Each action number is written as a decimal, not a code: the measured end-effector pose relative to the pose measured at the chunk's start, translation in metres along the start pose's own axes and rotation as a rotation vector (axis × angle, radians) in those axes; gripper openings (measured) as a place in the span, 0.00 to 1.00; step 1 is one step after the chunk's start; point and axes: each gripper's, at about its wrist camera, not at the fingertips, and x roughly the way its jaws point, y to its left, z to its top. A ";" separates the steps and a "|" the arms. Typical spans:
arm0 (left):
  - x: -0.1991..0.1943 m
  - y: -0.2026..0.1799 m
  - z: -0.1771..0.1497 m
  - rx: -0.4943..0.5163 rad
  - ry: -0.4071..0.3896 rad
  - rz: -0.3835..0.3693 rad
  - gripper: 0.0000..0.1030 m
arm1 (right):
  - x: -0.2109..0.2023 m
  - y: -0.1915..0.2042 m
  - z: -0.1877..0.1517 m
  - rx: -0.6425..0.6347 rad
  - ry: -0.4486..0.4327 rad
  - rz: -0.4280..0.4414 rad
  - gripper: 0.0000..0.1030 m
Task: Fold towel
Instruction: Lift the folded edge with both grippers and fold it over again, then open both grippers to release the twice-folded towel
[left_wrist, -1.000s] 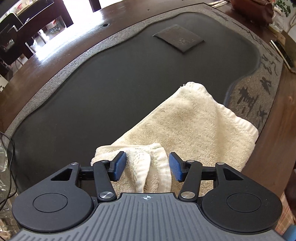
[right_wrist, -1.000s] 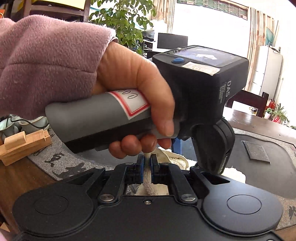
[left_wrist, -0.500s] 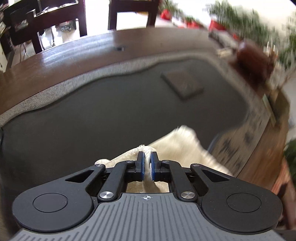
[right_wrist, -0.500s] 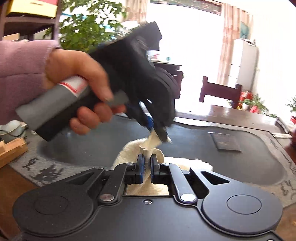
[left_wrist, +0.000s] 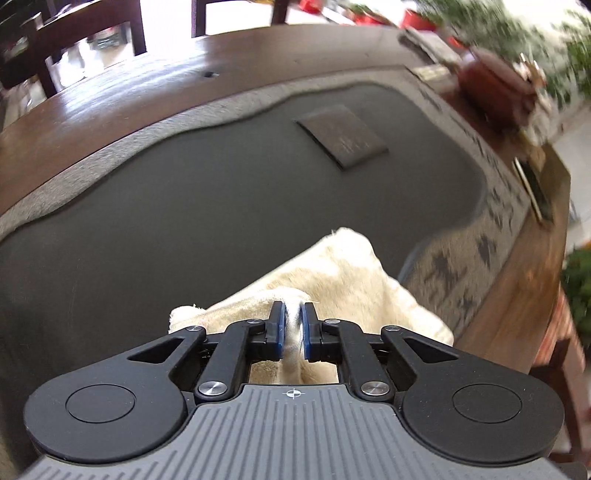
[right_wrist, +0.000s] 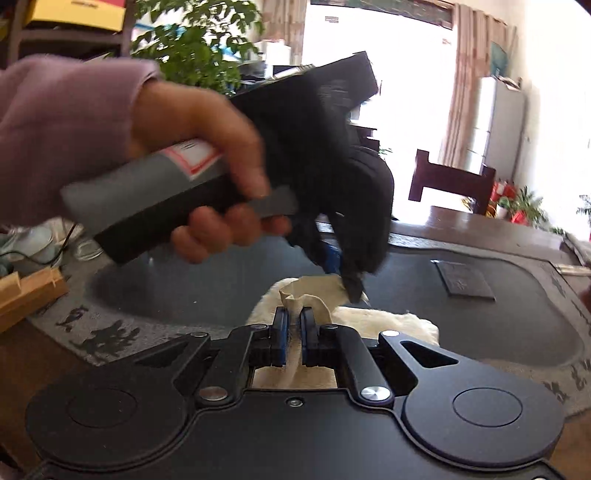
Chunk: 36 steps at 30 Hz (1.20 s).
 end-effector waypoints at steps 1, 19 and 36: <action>0.001 -0.003 -0.001 0.012 0.011 0.009 0.22 | 0.000 0.001 -0.001 0.001 0.001 0.001 0.07; 0.012 0.004 -0.014 0.004 0.053 0.051 0.09 | 0.001 -0.010 -0.001 0.021 -0.007 -0.038 0.07; 0.002 0.006 -0.003 -0.300 -0.297 -0.295 0.09 | 0.011 -0.070 -0.019 0.125 0.076 -0.298 0.07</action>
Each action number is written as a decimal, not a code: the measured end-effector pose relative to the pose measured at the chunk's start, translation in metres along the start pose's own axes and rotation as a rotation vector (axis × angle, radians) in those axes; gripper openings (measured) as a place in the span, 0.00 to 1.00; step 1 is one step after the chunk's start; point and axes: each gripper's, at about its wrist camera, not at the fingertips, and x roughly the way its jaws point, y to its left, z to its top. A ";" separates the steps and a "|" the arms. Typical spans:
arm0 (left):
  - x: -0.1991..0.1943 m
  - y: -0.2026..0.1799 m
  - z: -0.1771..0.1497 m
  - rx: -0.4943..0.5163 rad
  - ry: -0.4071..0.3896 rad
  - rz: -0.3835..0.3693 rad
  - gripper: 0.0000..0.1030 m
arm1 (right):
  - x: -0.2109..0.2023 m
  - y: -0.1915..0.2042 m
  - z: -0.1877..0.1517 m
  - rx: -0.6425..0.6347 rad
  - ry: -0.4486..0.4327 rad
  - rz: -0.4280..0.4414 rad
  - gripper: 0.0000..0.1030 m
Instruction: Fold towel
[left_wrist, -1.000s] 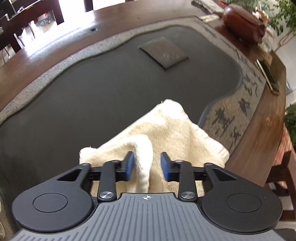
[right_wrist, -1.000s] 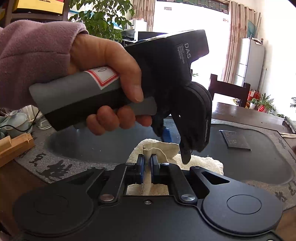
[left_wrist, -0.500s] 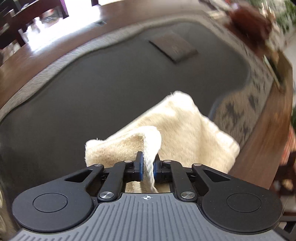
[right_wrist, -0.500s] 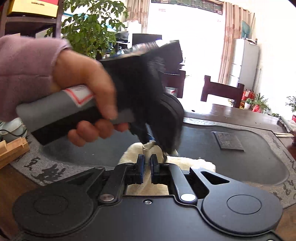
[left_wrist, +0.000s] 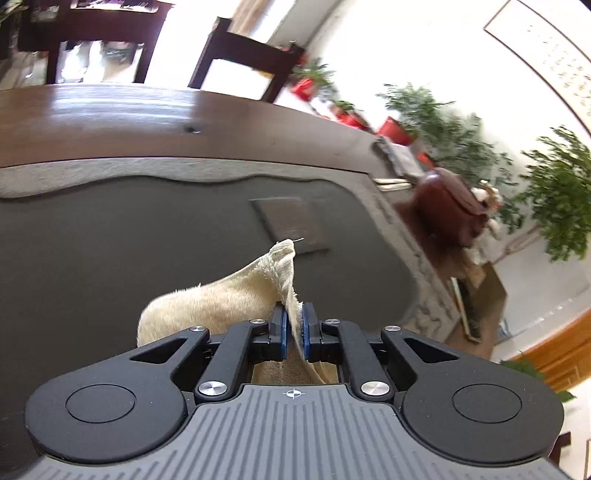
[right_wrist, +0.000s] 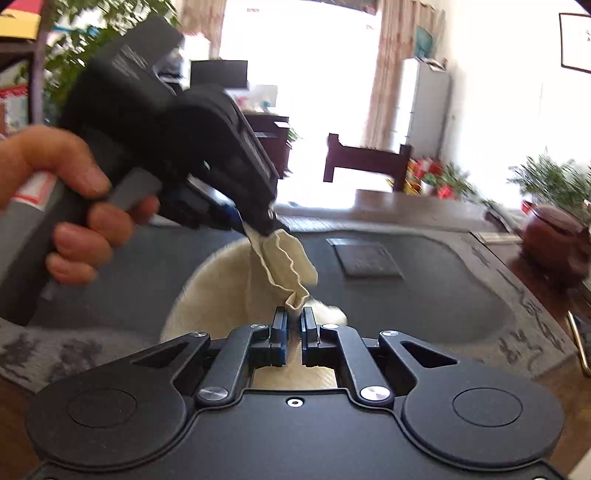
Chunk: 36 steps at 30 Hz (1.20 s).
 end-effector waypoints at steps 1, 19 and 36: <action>0.005 0.000 -0.001 0.001 0.018 0.003 0.09 | 0.003 -0.001 -0.003 0.001 0.016 -0.018 0.07; -0.024 -0.009 -0.042 0.287 0.066 0.065 0.55 | 0.013 -0.043 -0.004 0.072 0.066 -0.039 0.49; -0.045 0.015 -0.099 0.280 0.130 0.194 0.55 | -0.008 -0.033 -0.020 0.150 0.136 -0.052 0.59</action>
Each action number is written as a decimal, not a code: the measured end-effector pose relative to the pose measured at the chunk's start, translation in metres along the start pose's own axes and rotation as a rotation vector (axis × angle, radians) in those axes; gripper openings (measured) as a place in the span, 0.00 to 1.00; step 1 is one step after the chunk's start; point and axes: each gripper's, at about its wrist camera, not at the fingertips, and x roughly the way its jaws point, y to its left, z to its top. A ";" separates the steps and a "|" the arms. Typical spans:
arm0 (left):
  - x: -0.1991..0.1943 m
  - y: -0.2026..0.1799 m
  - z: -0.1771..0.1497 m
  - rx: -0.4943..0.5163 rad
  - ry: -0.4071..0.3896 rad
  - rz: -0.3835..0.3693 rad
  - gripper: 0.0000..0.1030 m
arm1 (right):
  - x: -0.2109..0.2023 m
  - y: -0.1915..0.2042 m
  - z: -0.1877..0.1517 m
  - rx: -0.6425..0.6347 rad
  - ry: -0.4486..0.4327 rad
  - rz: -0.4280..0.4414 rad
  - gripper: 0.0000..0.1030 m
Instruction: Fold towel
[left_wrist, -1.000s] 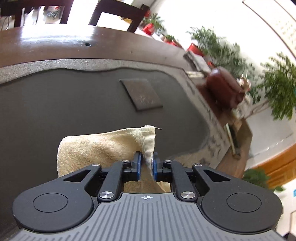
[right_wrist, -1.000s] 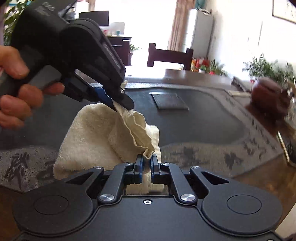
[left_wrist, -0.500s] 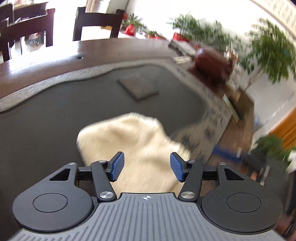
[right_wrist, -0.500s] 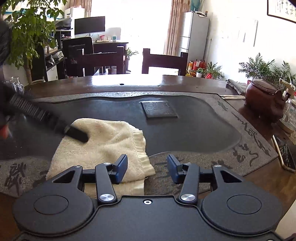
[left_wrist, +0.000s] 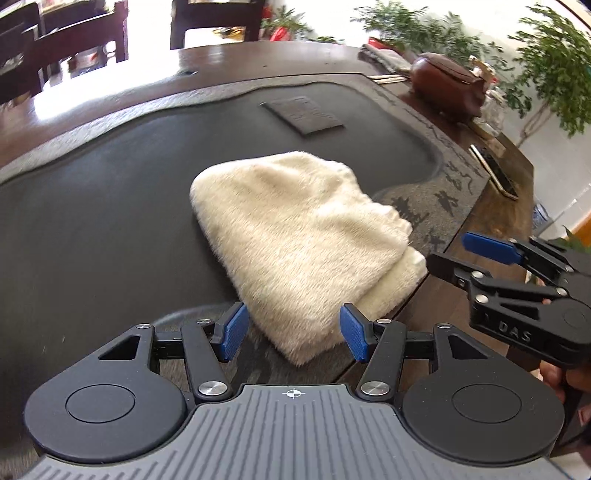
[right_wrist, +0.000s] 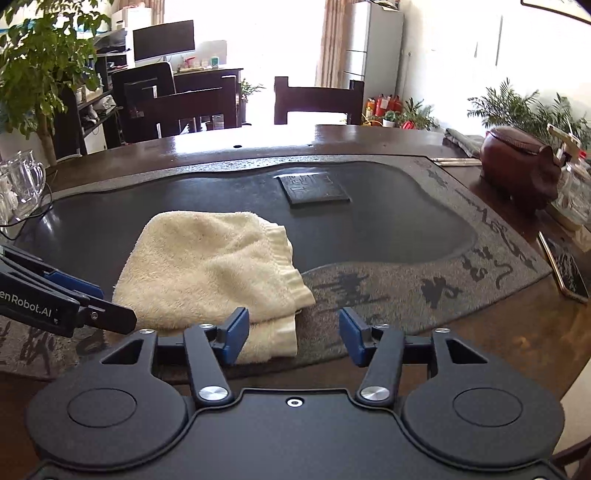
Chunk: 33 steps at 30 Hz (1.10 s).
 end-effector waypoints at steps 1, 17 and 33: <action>-0.002 0.000 -0.002 -0.011 0.005 0.012 0.56 | -0.002 0.001 -0.001 0.007 0.002 -0.001 0.60; -0.041 0.006 -0.022 -0.097 -0.002 0.147 0.65 | -0.031 0.016 -0.010 0.031 0.001 0.003 0.86; -0.061 0.007 -0.024 -0.159 -0.028 0.184 0.67 | -0.051 0.012 -0.008 0.075 -0.083 -0.010 1.00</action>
